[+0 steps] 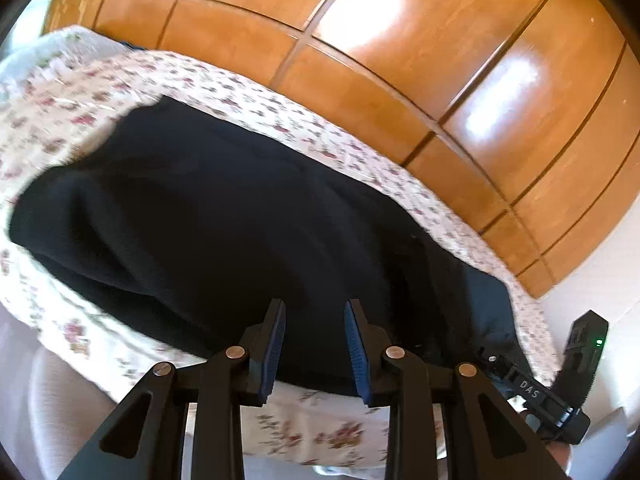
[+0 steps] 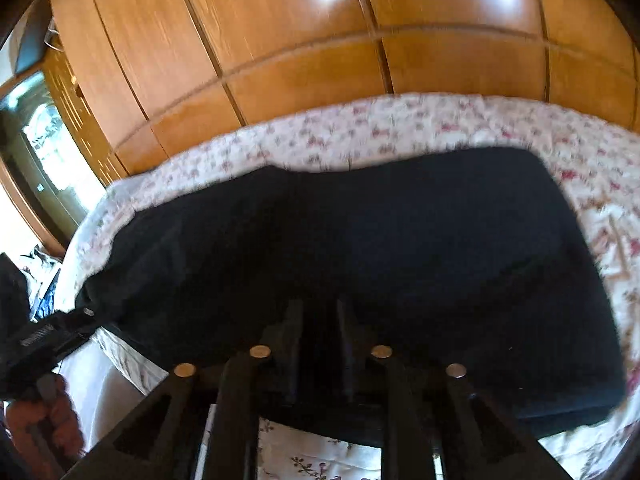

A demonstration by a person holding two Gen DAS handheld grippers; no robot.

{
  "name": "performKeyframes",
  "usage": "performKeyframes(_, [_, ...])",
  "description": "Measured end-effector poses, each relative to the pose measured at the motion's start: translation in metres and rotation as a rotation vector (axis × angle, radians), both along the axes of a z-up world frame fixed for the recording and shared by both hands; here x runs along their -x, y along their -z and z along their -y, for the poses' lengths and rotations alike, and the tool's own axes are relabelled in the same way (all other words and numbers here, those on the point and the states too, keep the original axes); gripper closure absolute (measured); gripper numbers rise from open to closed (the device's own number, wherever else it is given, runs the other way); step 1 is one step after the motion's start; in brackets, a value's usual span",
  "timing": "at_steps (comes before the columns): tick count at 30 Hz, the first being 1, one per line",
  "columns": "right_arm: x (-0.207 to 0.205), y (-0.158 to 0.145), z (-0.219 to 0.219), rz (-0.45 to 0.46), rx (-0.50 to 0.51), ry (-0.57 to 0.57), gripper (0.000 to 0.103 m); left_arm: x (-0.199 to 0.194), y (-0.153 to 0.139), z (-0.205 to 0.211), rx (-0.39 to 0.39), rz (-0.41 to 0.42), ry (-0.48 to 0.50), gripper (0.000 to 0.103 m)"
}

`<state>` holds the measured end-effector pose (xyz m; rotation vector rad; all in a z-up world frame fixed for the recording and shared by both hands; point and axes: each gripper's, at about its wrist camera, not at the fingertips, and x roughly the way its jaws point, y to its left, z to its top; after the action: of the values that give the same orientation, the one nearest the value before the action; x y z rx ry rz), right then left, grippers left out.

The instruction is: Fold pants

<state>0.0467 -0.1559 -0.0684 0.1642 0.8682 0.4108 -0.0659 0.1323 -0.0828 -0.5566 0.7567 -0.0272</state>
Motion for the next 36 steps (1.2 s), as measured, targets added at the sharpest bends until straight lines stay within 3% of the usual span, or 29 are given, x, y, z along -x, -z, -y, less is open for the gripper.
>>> performKeyframes(4, [0.005,0.002,0.000,0.022,0.012,-0.018,0.085,0.005,-0.003,-0.009,-0.092,-0.033,-0.076,0.072])
performKeyframes(12, [0.005,0.001,0.000,0.021,0.007,-0.006,0.085,0.009,0.002,-0.027,-0.178,-0.098,-0.186,0.072])
performKeyframes(16, [0.005,0.001,0.000,0.016,0.002,-0.003,0.085,0.024,0.008,-0.051,-0.099,-0.101,-0.252,0.066])
performKeyframes(19, [0.005,0.001,0.001,0.013,-0.003,-0.001,0.085,0.036,0.010,-0.068,-0.006,-0.071,-0.314,0.052])
performKeyframes(24, [0.006,0.001,0.001,0.020,0.003,0.003,0.084,0.047,0.025,-0.100,0.127,-0.069,-0.396,0.051])
performKeyframes(36, [0.007,0.001,0.001,0.023,0.003,0.009,0.084,0.031,0.048,-0.139,0.302,-0.005,-0.432,0.050])
